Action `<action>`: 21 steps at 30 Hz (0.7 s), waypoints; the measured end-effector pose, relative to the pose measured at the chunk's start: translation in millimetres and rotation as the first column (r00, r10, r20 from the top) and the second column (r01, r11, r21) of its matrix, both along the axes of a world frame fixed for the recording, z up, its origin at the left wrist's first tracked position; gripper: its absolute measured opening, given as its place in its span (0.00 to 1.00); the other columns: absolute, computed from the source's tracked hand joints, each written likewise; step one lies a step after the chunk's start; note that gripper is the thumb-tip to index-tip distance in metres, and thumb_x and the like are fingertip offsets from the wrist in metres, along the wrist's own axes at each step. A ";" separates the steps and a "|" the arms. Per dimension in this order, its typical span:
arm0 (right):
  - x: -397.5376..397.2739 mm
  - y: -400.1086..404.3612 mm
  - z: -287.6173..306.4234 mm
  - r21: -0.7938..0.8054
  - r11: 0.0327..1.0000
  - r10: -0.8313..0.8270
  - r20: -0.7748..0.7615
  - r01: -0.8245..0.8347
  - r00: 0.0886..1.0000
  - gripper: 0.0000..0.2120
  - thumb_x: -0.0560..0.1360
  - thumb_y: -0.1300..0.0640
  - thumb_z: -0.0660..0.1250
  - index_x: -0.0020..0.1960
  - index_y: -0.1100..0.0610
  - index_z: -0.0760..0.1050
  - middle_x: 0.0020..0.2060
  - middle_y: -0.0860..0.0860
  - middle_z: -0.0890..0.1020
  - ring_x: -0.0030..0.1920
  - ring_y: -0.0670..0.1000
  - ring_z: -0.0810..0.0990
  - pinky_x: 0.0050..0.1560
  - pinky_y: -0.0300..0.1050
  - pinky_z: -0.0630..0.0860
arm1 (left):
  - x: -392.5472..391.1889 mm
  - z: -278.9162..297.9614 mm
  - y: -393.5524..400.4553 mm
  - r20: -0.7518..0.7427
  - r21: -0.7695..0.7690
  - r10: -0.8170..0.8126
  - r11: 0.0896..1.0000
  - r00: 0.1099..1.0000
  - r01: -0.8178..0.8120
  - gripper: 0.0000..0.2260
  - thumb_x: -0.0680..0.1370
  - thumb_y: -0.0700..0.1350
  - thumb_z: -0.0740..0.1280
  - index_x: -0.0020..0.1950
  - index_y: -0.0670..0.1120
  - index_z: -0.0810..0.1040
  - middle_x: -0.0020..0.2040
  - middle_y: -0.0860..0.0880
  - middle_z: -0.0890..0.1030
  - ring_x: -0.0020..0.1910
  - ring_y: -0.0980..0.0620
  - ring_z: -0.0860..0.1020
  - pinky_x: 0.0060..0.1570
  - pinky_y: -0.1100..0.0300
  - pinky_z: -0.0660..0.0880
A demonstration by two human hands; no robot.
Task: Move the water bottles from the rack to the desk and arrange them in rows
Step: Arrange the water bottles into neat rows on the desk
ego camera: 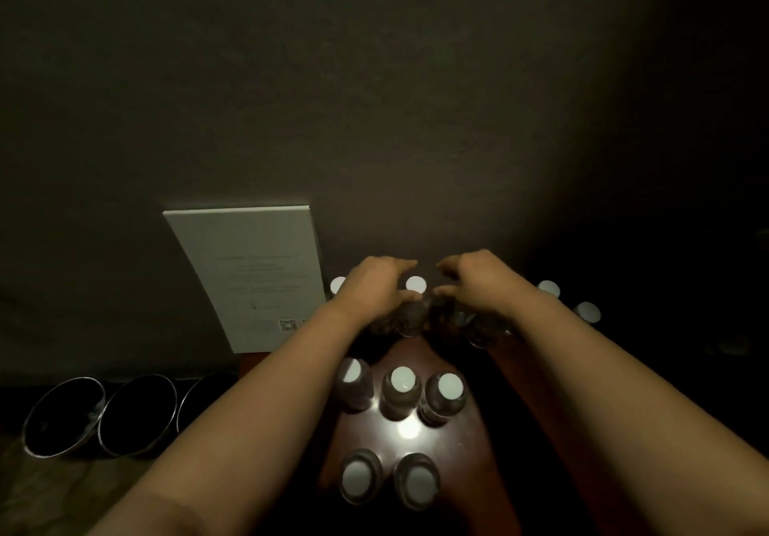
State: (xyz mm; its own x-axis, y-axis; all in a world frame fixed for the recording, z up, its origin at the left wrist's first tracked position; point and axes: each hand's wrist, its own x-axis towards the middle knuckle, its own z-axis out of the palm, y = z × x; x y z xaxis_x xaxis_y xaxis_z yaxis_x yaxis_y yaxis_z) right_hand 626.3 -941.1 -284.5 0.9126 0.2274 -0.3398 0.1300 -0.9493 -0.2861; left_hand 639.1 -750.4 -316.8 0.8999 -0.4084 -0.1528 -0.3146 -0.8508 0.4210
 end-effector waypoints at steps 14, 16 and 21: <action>-6.2 -20.5 -11.9 -0.030 0.997 0.074 0.016 -0.073 0.997 0.09 0.72 0.58 0.66 0.52 0.53 0.79 0.48 0.54 0.82 0.49 0.56 0.81 0.47 0.45 0.75 | 4.3 -9.8 -14.1 -0.005 0.060 0.044 0.997 0.999 -0.044 0.22 0.72 0.60 0.73 0.62 0.51 0.80 0.53 0.49 0.83 0.55 0.48 0.80 0.48 0.57 0.72; -3.0 -17.4 -14.5 -0.053 0.995 0.086 0.034 -0.084 0.996 0.09 0.73 0.57 0.66 0.52 0.54 0.79 0.48 0.54 0.82 0.50 0.56 0.81 0.48 0.46 0.76 | 2.5 -10.7 -13.9 0.015 0.059 0.061 0.996 0.998 -0.062 0.23 0.71 0.61 0.72 0.62 0.51 0.81 0.52 0.50 0.84 0.54 0.48 0.80 0.49 0.57 0.73; 4.2 -12.0 -17.8 -0.090 0.995 0.041 0.033 -0.038 0.999 0.13 0.73 0.49 0.70 0.51 0.57 0.79 0.47 0.56 0.82 0.49 0.58 0.81 0.49 0.49 0.78 | 1.2 -9.6 -14.3 0.023 0.073 0.050 0.996 0.998 -0.052 0.21 0.70 0.62 0.73 0.57 0.51 0.82 0.49 0.50 0.83 0.51 0.48 0.80 0.44 0.58 0.71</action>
